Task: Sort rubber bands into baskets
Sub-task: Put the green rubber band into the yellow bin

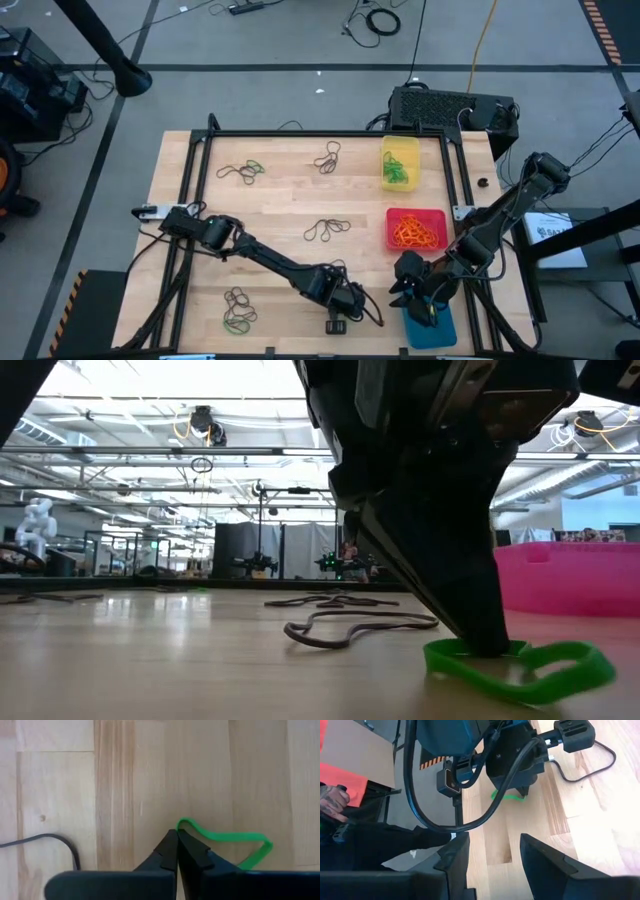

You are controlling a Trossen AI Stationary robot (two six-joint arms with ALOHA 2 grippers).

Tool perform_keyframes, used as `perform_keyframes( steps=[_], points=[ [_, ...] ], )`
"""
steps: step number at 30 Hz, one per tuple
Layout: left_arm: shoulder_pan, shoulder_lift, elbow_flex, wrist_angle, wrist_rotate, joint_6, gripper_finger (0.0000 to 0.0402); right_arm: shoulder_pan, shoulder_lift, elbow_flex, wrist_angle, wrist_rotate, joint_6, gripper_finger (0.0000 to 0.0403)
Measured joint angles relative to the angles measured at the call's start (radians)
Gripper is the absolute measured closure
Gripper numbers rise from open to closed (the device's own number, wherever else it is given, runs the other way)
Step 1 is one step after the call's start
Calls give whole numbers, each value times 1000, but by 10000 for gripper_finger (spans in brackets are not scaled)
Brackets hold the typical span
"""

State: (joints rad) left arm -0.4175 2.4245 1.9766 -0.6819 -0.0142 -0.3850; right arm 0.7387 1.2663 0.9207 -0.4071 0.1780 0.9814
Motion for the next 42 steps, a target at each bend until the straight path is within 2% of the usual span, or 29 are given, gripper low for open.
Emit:
perform_keyframes(
  steps=[6, 11, 17, 23, 29, 33, 42],
  points=[
    [12, -15, -4, -28, -22, 37, 398, 0, 0, 0, -4, 0, 8, 234],
    [48, -53, 0, -43, -93, 84, 399, 0, 0, 0, -19, 0, 53, 234],
    [130, -95, 23, 5, -99, 80, 400, 26, -39, 0, -154, 34, 184, 234],
    [231, -104, 92, 101, -107, -15, 400, 98, -158, 0, -251, 148, 184, 234],
    [359, -104, 108, 359, -107, -156, 400, 137, -281, 0, -423, 256, 180, 234],
    [454, -104, 110, 516, -107, -151, 400, 125, -347, 0, -516, 349, 186, 234],
    [686, -95, 110, 592, -94, -29, 401, 57, -453, 0, -628, 591, 207, 234]
  ],
)
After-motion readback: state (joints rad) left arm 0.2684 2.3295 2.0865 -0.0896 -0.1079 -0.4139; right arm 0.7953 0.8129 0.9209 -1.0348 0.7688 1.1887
